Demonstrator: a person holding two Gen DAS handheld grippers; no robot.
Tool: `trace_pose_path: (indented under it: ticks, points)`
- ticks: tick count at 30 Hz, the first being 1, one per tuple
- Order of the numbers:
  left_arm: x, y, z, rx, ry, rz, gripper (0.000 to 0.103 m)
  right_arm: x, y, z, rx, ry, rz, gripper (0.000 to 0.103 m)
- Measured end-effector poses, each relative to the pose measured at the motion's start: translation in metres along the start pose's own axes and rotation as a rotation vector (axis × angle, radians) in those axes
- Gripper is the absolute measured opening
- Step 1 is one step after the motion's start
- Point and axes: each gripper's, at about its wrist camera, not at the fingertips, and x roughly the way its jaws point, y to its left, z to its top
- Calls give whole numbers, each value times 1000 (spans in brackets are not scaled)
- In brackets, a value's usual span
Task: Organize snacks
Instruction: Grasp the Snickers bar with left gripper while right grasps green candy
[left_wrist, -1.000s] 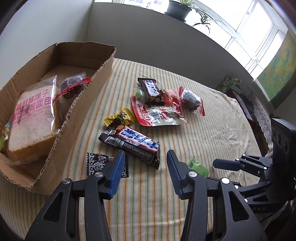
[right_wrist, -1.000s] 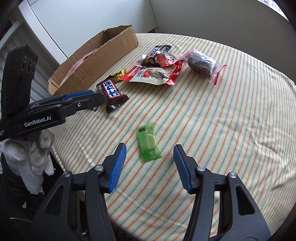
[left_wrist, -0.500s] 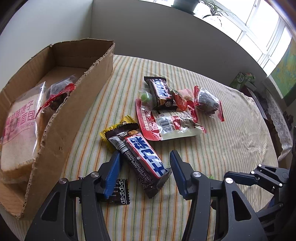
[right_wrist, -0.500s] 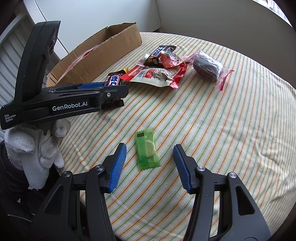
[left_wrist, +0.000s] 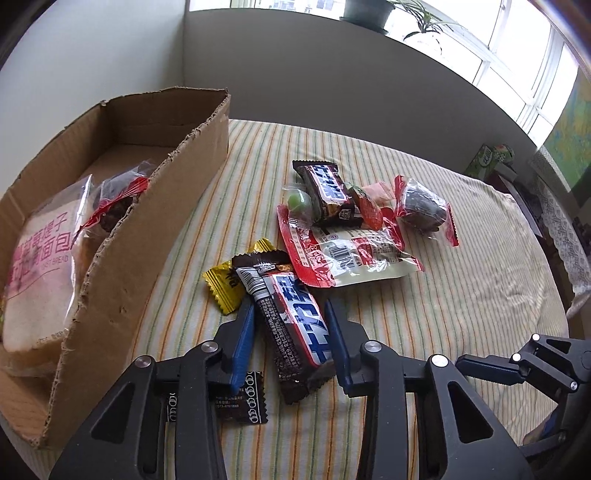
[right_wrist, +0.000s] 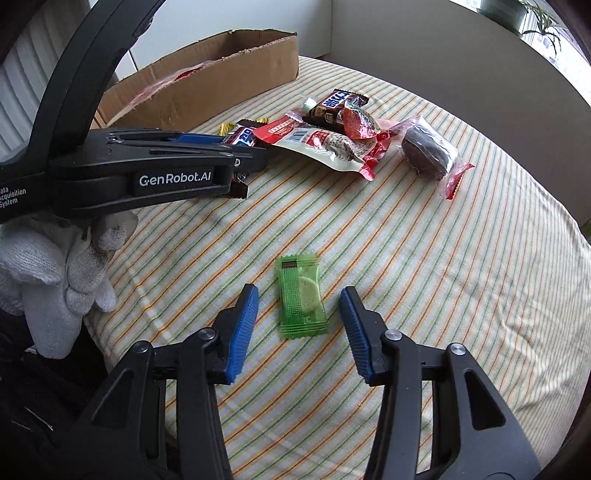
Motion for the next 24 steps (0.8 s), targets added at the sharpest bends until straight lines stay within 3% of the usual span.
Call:
trace_pose_path:
  ticks: [6,12,24]
  points:
    - [-8,-4,-9,20,0,-17,32,-1,-5,0,23,10,-5,25]
    - [-17,-12,-24,57,14,-53,31,-6,-5,-6,38,10,-13,24]
    - [-40,-2,-44,10,1,-141,28,-18,-17,-16,159,-34,13,23]
